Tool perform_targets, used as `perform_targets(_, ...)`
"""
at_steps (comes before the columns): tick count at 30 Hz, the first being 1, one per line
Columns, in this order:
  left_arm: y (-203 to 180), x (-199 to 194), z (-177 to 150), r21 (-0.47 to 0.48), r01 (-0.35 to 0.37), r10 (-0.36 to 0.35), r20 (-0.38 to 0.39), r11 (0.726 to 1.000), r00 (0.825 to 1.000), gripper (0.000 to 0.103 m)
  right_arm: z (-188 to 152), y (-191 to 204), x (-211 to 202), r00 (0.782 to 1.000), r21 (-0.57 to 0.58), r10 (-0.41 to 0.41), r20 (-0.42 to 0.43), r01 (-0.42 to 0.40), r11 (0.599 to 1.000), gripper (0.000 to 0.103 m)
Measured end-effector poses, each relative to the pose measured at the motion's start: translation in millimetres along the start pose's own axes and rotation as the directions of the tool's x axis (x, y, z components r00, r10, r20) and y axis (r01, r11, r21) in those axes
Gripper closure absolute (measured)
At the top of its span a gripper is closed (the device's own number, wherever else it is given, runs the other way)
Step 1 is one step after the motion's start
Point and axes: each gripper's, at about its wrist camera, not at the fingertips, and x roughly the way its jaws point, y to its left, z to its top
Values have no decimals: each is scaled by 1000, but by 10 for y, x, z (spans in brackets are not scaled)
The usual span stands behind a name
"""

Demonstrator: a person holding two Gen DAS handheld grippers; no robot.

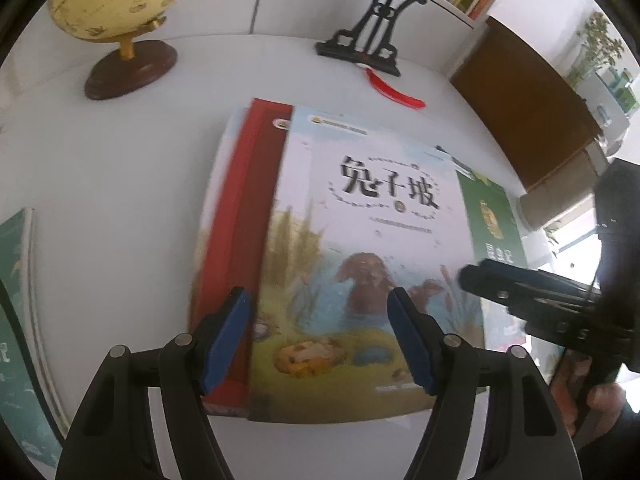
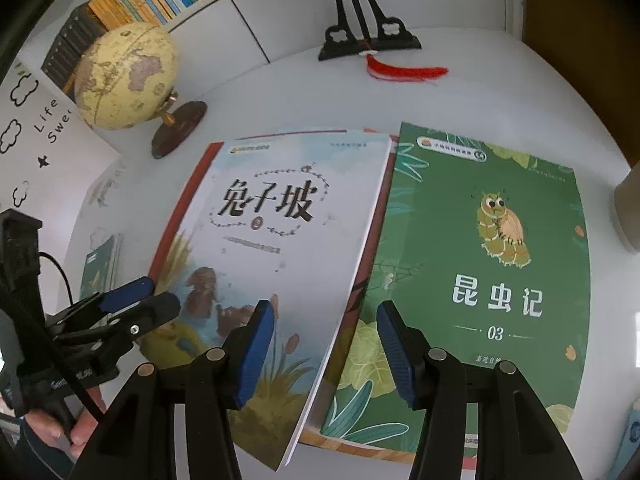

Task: Organize books
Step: 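Move both grippers down to the white rabbit-cover booklet's edge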

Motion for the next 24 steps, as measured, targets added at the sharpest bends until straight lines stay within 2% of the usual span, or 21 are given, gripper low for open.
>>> perform_targets(6,-89,-37,-107,22,32,-32,-25,999,999,36,-27,66,12,1000,-1,17,-3,-17,1000,52)
perform_targets(9,-128,-84,-223,20,38,-38,-34,999,999,36,-64,132,5,1000,-33,-30,-7,30,999,52)
perform_targets(17,-186,-238,-594,-3,70,-70,-54,998,996,36,-403,189,-102,998,-47,-28,-56,26,999,52)
perform_targets(20,-179,-268,-684,-22,75,-76,-63,997,995,44,-528,173,-185,998,-65,-14,-61,10,998,53)
perform_targets(24,-71,-279,-752,-95,69,-75,-57,993,996,51,-648,61,-266,996,-45,9,-84,-13,999,53)
